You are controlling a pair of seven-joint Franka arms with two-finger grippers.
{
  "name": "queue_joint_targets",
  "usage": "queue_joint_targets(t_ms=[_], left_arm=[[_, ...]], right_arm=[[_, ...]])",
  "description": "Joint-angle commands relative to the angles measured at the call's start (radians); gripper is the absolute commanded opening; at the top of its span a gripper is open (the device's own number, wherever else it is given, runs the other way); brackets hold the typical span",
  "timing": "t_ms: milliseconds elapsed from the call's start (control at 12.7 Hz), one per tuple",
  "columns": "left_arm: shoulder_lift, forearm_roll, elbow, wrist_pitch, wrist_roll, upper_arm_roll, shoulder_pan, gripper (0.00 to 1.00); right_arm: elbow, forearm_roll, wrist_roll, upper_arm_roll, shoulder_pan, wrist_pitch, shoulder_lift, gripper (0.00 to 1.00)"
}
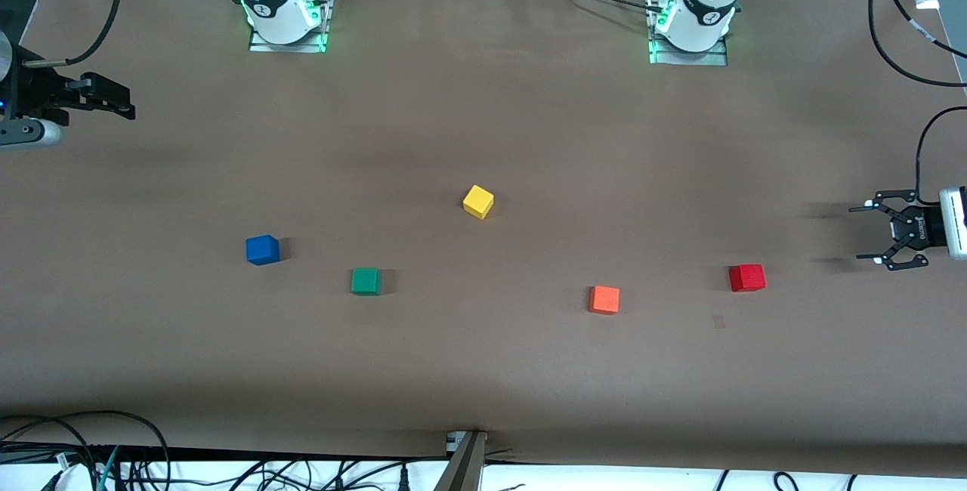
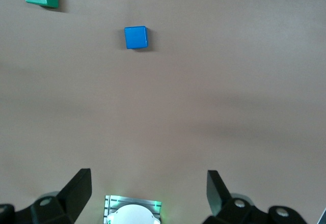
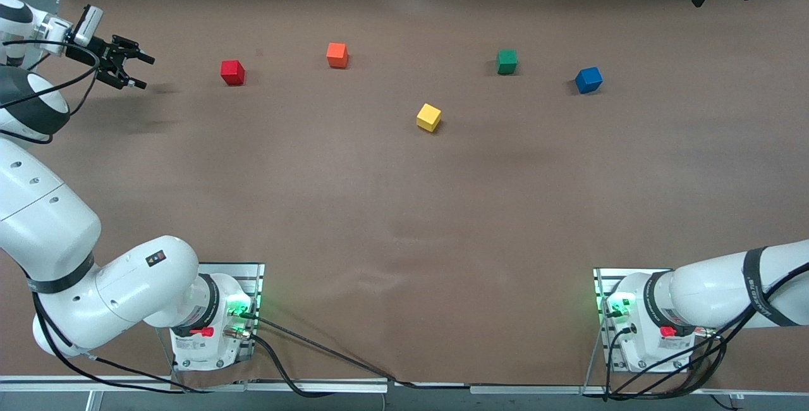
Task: Pass red block to right arm, stack on blue
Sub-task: 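Move the left gripper down toward the red cube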
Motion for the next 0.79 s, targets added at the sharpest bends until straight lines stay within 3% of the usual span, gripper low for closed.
queue_joint_targets(t_ms=[0,473,709], left_arm=[[0.091,-0.088,0.044,-0.034,0.068,-0.01,0.036,1.0],[0.203,-0.231,0.047,-0.056,0.088,-0.016,0.028,1.0],[0.206,-0.274,0.047,-0.051,0.119,-0.023,0.015,1.0]], right_arm=[[0.019,0.016,-0.001,0.002,-0.004,-0.011,0.005,1.0],[0.019,0.016,-0.001,0.002,-0.003,-0.011,0.005,1.0],[0.019,0.018,-0.001,0.002,-0.004,-0.011,0.005,1.0]])
